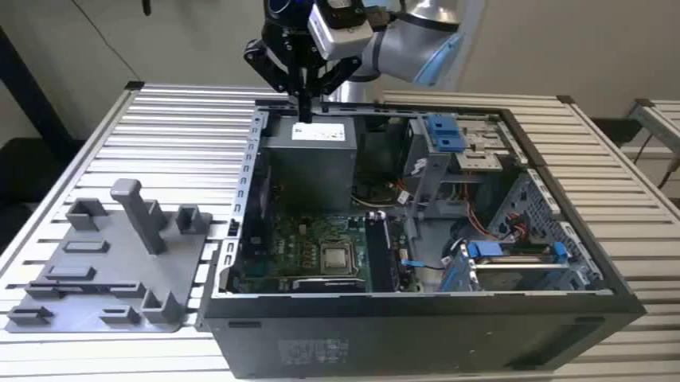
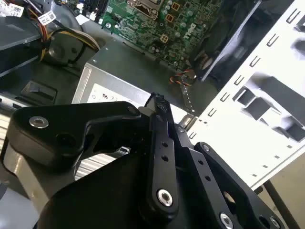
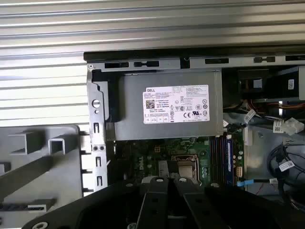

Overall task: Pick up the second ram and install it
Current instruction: 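Reach for the second ram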

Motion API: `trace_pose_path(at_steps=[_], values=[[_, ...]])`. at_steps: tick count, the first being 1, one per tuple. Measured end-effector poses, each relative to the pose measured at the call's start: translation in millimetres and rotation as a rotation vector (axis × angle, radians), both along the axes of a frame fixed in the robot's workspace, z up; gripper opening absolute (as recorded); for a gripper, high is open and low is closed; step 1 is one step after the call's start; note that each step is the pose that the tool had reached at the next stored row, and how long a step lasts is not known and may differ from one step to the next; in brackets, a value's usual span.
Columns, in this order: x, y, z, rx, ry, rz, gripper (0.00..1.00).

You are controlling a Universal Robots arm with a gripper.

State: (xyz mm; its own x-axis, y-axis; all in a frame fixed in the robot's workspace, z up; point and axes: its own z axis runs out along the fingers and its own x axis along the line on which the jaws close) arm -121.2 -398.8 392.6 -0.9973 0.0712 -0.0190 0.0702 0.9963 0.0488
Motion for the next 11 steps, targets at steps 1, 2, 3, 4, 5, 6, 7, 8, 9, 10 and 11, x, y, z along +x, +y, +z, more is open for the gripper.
trace_pose_path(at_steps=[1, 2, 3, 4, 5, 6, 7, 8, 9, 10, 11], values=[[0.0, 0.0, 0.0, 0.0000, 0.0000, 0.000, 0.11], [0.0, 0.0, 0.0, 0.0000, -0.0001, 0.000, 0.11], [0.0, 0.0, 0.0, -0.0001, 0.0000, 0.000, 0.11], [0.0, 0.0, 0.0, 0.0000, 0.0000, 0.000, 0.11], [0.0, 0.0, 0.0, 0.0000, 0.0000, 0.000, 0.11], [0.0, 0.0, 0.0, 0.0000, 0.0000, 0.000, 0.11], [0.0, 0.0, 0.0, 0.0000, 0.0000, 0.000, 0.11], [0.0, 0.0, 0.0, 0.0000, 0.0000, 0.000, 0.11], [0.0, 0.0, 0.0, 0.0000, 0.0000, 0.000, 0.11], [0.0, 0.0, 0.0, 0.0000, 0.0000, 0.000, 0.11], [0.0, 0.0, 0.0, 0.0000, 0.0000, 0.000, 0.11]])
